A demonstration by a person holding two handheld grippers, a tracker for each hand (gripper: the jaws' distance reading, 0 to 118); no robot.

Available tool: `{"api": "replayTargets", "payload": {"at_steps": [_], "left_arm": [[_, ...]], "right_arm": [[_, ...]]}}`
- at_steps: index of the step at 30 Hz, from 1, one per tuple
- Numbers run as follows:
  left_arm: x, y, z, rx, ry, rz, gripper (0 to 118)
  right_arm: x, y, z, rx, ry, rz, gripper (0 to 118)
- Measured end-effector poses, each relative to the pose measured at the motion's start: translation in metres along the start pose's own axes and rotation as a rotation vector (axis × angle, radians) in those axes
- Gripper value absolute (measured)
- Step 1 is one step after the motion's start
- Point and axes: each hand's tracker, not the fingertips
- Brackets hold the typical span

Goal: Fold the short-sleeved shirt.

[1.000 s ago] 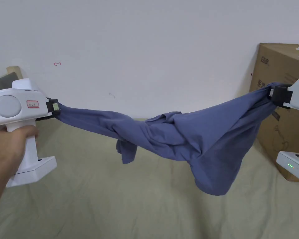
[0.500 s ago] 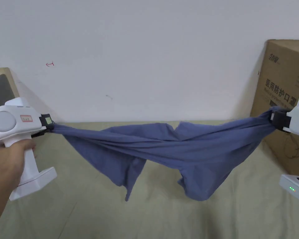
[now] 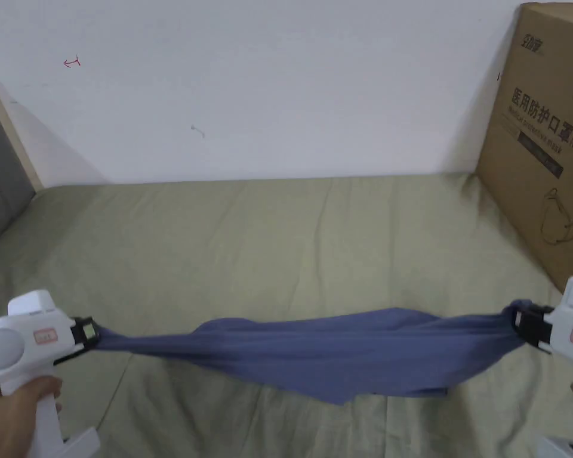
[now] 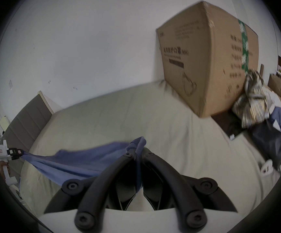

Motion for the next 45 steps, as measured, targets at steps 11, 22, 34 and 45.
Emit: {"api": "replayTargets", "payload": {"at_steps": [11, 22, 34, 45], "left_arm": [[-0.05, -0.122, 0.088, -0.093, 0.04, -0.039, 4], [-0.092, -0.209, 0.151, -0.162, 0.1, -0.053, 4], [-0.096, -0.245, 0.119, -0.409, 0.195, -0.096, 8], [-0.012, -0.145, 0.198, 0.07, 0.344, -0.495, 104]], "right_arm": [[0.043, -0.133, 0.089, -0.121, -0.004, -0.128, 3], [0.054, -0.205, 0.15, -0.251, -0.05, -0.096, 3], [0.048, -0.245, 0.125, -0.46, -0.135, -0.064, 5], [-0.008, -0.118, 0.204, 0.052, -0.073, 0.062, 85]]}}
